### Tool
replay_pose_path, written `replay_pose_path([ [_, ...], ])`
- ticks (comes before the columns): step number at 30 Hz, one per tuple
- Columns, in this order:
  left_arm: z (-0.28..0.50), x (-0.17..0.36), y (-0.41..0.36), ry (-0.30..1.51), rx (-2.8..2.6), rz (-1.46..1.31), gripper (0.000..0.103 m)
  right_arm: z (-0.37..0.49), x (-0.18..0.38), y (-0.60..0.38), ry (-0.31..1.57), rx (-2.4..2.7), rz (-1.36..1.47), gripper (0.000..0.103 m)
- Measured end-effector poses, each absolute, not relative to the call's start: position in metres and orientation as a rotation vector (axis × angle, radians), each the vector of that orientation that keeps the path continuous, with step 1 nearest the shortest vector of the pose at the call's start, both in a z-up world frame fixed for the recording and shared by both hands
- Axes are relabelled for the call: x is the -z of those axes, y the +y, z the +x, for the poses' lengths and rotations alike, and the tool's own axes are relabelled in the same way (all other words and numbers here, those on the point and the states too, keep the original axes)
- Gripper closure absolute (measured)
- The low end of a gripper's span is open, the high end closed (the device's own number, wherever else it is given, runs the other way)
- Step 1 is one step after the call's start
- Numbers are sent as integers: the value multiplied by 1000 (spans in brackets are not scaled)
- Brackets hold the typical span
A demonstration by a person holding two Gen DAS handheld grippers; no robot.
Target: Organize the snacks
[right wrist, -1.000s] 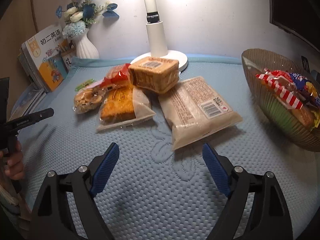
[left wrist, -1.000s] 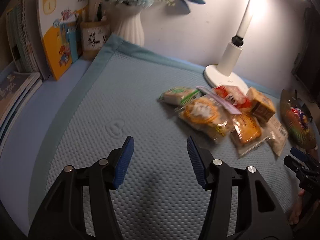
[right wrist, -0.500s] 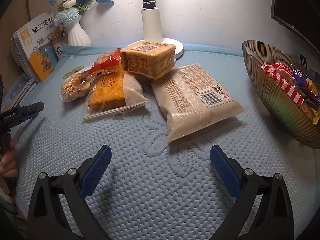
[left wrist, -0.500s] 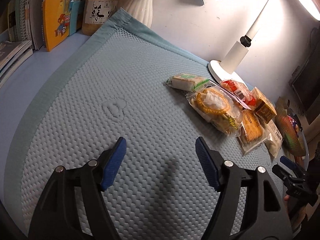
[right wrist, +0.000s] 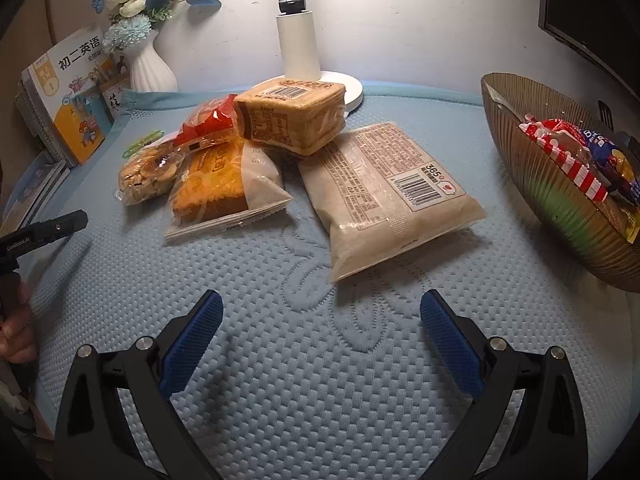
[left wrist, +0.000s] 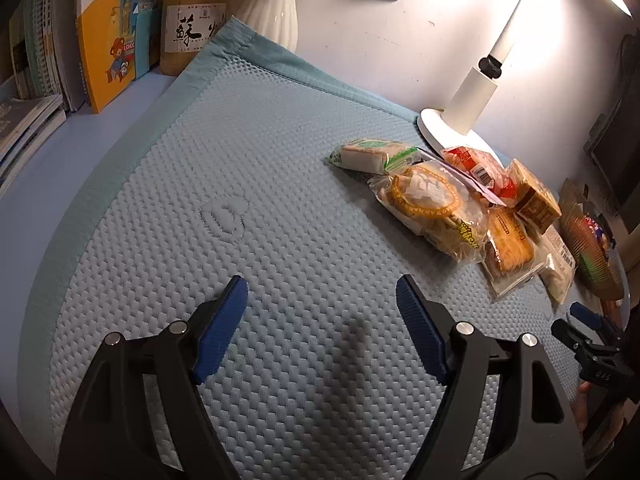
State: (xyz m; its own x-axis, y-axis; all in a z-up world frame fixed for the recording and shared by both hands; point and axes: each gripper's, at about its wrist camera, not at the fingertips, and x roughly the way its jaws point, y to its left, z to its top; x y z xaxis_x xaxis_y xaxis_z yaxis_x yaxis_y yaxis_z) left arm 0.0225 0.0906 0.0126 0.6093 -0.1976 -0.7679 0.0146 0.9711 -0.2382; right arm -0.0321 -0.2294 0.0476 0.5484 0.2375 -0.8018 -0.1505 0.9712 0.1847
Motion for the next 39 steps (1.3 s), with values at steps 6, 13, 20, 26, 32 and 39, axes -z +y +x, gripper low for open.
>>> replay_pose_path([
  [6, 27, -47, 37, 890, 226, -70, 25, -4, -63, -205, 1069, -267, 185, 5],
  [13, 68, -28, -3, 937, 226, 39, 23, 27, -63, -174, 1017, -276, 130, 5],
  [20, 66, -18, 45, 956, 146, -1, 24, 44, -45, -158, 1013, -286, 99, 5],
  [26, 62, -26, 75, 960, 208, -86, 23, 49, -44, -157, 972, -270, 120, 5],
  [32, 87, -34, 39, 952, 204, -71, 21, 39, -46, -149, 936, -266, 65, 5],
  [39, 126, -25, 33, 1024, 205, -203, 22, 51, -37, -146, 998, -281, 69, 5],
])
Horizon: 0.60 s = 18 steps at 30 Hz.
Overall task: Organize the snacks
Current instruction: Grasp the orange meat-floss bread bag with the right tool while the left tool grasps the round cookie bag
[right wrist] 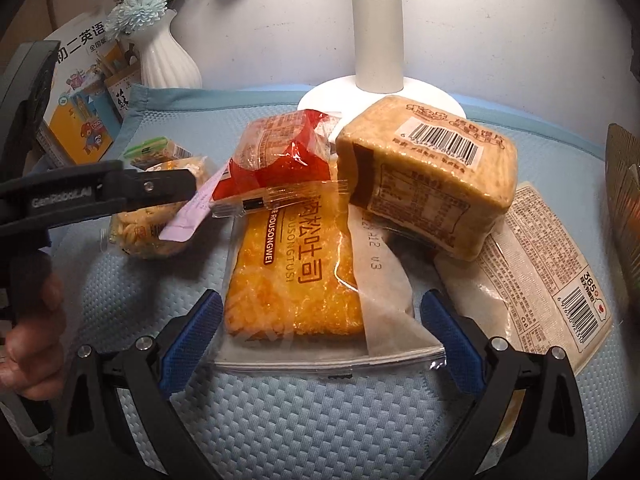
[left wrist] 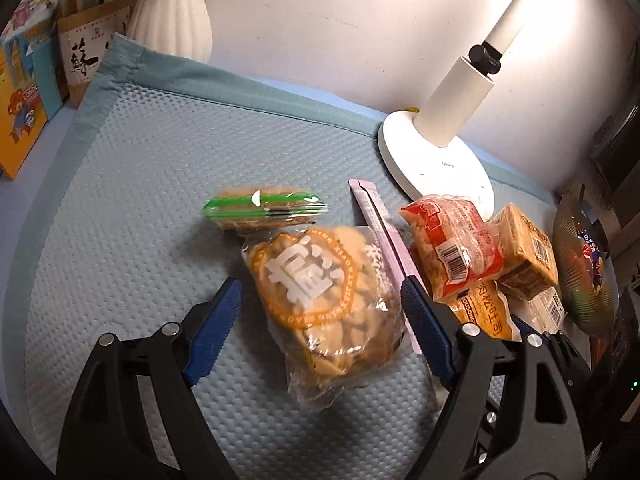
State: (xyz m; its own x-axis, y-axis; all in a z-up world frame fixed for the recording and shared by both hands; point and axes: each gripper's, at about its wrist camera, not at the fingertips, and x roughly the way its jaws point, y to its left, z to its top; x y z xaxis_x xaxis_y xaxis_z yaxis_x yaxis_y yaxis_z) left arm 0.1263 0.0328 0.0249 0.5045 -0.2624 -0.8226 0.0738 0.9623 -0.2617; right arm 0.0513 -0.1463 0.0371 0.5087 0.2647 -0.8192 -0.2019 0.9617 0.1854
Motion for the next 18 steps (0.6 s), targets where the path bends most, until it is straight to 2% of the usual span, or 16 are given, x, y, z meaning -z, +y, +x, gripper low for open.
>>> replay_pose_path([
  [3, 139, -16, 22, 1031, 176, -183, 29, 51, -36, -143, 1002, -271, 46, 5],
  [4, 140, -13, 19, 1036, 166, -172, 38, 51, -36, -142, 1002, -267, 36, 5],
  [8, 131, -14, 17, 1013, 180, -136, 44, 45, -40, -144, 975, -255, 40, 14],
  [13, 97, -21, 41, 999, 185, -152, 45, 24, -44, -148, 991, -282, 46, 16],
  [18, 47, -22, 57, 975, 226, -168, 45, -33, -50, -169, 1036, -341, 91, 16],
])
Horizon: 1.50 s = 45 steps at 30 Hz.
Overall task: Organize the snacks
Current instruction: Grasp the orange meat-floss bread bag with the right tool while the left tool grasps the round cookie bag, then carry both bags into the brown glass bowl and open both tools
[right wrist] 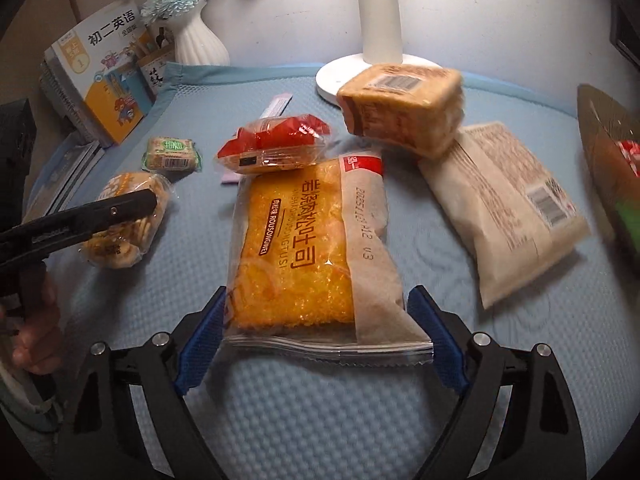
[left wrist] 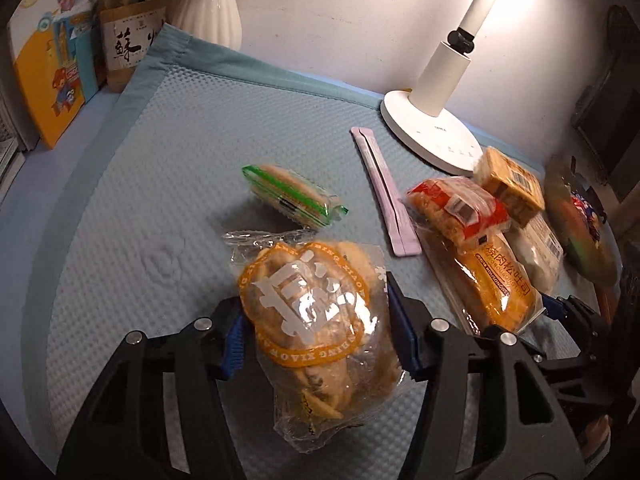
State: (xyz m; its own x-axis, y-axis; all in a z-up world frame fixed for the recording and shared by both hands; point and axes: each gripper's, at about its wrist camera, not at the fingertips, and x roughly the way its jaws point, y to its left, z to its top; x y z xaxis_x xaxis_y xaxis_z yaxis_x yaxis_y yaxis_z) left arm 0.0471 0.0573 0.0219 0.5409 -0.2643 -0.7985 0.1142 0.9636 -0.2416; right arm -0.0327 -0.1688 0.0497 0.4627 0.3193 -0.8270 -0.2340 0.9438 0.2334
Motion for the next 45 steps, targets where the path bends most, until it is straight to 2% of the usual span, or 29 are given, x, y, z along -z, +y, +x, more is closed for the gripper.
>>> replay_pose_path([
  [5, 14, -12, 51, 940, 255, -181, 44, -86, -55, -188, 1056, -337, 126, 15],
  [10, 13, -11, 51, 909, 256, -196, 44, -120, -59, -191, 1075, -338, 102, 8],
  [14, 7, -12, 66, 906, 278, -239, 44, -117, -74, -197, 1024, -311, 126, 5],
  [20, 6, -12, 57, 898, 269, -197, 44, -93, -59, -164, 1076, -315, 34, 5],
  [23, 6, -12, 52, 897, 262, -163, 44, -91, -51, -148, 1068, -247, -57, 9],
  [25, 5, -12, 49, 896, 265, -148, 44, -94, -52, -144, 1045, -240, -73, 22],
  [27, 5, -12, 48, 895, 267, -140, 44, -98, -56, -143, 1029, -251, -77, 28],
  [37, 7, -22, 25, 916, 272, -65, 45, -115, -72, -180, 1008, -255, 39, 30],
  [45, 12, -88, -52, 817, 461, -28, 46, -121, -126, -265, 864, -144, 165, 30],
])
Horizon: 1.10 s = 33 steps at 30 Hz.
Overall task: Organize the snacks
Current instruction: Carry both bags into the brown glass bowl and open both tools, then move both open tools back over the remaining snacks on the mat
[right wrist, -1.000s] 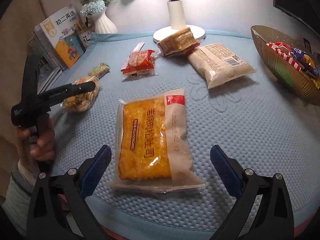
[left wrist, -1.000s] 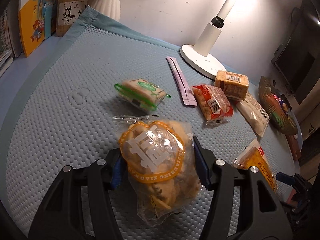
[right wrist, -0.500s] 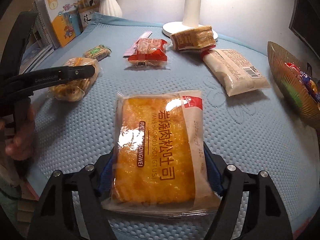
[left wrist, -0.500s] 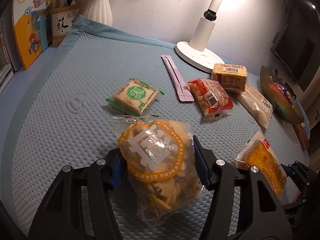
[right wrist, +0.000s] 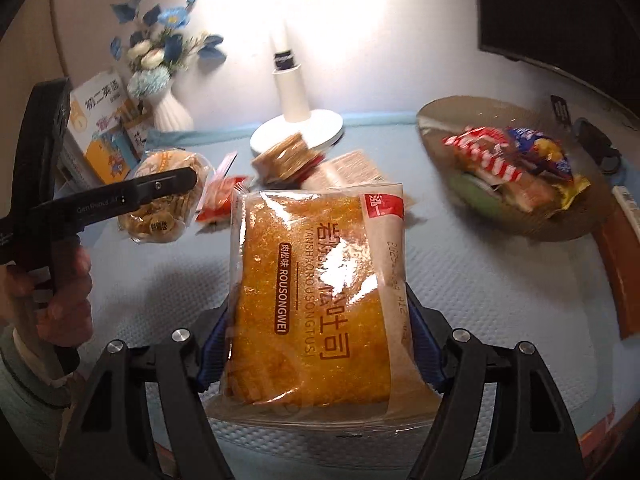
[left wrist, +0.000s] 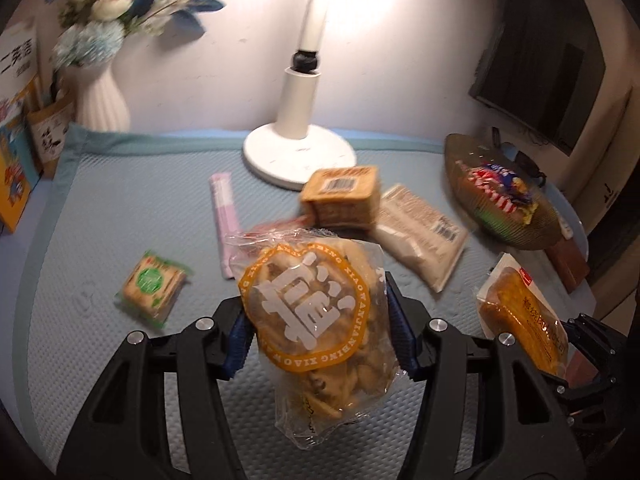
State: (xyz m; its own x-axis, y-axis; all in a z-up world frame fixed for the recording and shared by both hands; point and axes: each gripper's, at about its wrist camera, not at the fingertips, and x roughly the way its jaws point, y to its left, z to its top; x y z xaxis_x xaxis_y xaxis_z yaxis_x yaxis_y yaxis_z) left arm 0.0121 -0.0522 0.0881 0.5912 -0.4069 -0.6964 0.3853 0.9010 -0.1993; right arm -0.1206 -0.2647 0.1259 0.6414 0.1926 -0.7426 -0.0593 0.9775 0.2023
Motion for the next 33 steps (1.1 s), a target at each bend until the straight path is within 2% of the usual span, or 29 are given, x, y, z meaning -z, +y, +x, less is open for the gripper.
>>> replay_pose_path([
  [8, 52, -129, -180, 785, 675, 12, 46, -73, -152, -381, 771, 83, 225, 30],
  [17, 97, -112, -289, 824, 766, 43, 46, 17, -142, -458, 806, 193, 276, 29],
  [20, 115, -110, -310, 816, 774, 29, 45, 45, -136, -473, 822, 170, 293, 24],
  [21, 120, -110, -312, 810, 764, 25, 41, 48, -134, -478, 840, 193, 292, 24],
  [22, 124, -109, -314, 813, 747, 20, 27, 46, -133, -481, 839, 199, 299, 24],
  [30, 107, -126, -246, 780, 721, -19, 25, -11, -138, -475, 778, 151, 377, 23],
  [33, 90, -133, -203, 768, 681, -51, 23, -31, -148, -451, 764, 102, 378, 18],
])
